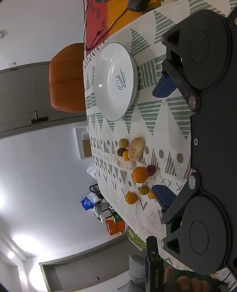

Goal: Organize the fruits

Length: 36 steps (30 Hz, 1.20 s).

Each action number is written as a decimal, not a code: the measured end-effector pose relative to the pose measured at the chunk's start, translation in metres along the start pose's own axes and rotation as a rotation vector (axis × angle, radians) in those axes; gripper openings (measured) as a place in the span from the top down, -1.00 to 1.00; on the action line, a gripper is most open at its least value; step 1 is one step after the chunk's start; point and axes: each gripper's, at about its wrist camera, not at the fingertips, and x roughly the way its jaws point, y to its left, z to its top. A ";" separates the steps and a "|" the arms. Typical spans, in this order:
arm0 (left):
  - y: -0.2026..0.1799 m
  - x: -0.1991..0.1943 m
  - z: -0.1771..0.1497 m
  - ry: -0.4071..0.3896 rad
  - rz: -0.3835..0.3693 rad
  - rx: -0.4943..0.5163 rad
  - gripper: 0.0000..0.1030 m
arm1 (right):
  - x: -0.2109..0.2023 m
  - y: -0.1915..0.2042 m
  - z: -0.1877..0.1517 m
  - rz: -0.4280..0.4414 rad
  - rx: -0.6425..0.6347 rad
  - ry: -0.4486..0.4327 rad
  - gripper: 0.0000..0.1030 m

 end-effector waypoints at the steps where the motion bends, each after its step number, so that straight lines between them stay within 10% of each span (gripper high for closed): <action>1: 0.000 0.001 0.000 -0.001 -0.005 -0.004 -1.00 | 0.002 0.000 0.001 0.001 0.000 0.007 -1.00; 36: 0.008 -0.007 0.002 0.001 -0.009 -0.004 -1.00 | 0.010 0.007 -0.003 0.032 -0.030 -0.003 -1.00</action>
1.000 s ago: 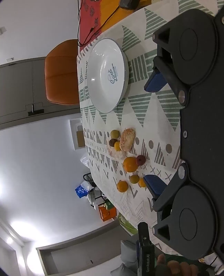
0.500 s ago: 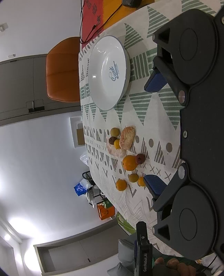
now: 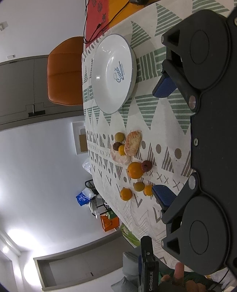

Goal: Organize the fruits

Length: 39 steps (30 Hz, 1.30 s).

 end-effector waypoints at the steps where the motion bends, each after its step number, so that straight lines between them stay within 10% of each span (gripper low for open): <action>1: 0.000 -0.001 0.000 0.000 -0.001 0.001 -1.00 | 0.000 0.000 0.000 0.000 0.001 0.001 -1.00; 39: 0.007 0.011 0.000 -0.006 0.003 -0.050 -1.00 | 0.008 -0.003 0.002 -0.012 0.001 -0.012 -1.00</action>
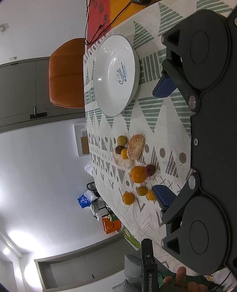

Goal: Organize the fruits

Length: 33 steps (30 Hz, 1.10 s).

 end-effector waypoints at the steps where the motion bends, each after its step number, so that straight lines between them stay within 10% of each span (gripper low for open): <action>1: 0.000 0.001 0.001 0.000 0.002 -0.001 -1.00 | 0.002 0.000 0.001 0.001 0.000 0.002 -1.00; 33: -0.022 0.067 0.008 0.074 -0.074 0.029 -0.65 | 0.069 -0.007 0.014 0.019 -0.019 0.107 -1.00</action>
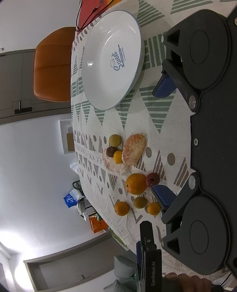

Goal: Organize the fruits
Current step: 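Lower the left tool onto a small tangerine and close it, then lower the right tool onto the red plum and close it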

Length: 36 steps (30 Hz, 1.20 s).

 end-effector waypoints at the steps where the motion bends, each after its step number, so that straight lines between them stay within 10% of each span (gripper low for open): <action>1: -0.001 0.003 0.000 0.006 -0.002 0.002 -0.62 | 0.002 0.000 0.000 -0.002 -0.003 0.002 -1.00; 14: -0.010 0.039 -0.007 0.066 -0.046 0.000 -0.03 | 0.021 -0.004 0.003 -0.006 0.005 0.036 -1.00; 18: -0.009 0.041 -0.007 0.057 -0.044 0.011 0.54 | 0.029 -0.001 0.005 0.008 0.000 0.047 -1.00; 36: 0.029 0.028 -0.002 0.031 -0.003 -0.046 0.57 | 0.051 0.042 0.007 0.124 -0.112 0.057 -1.00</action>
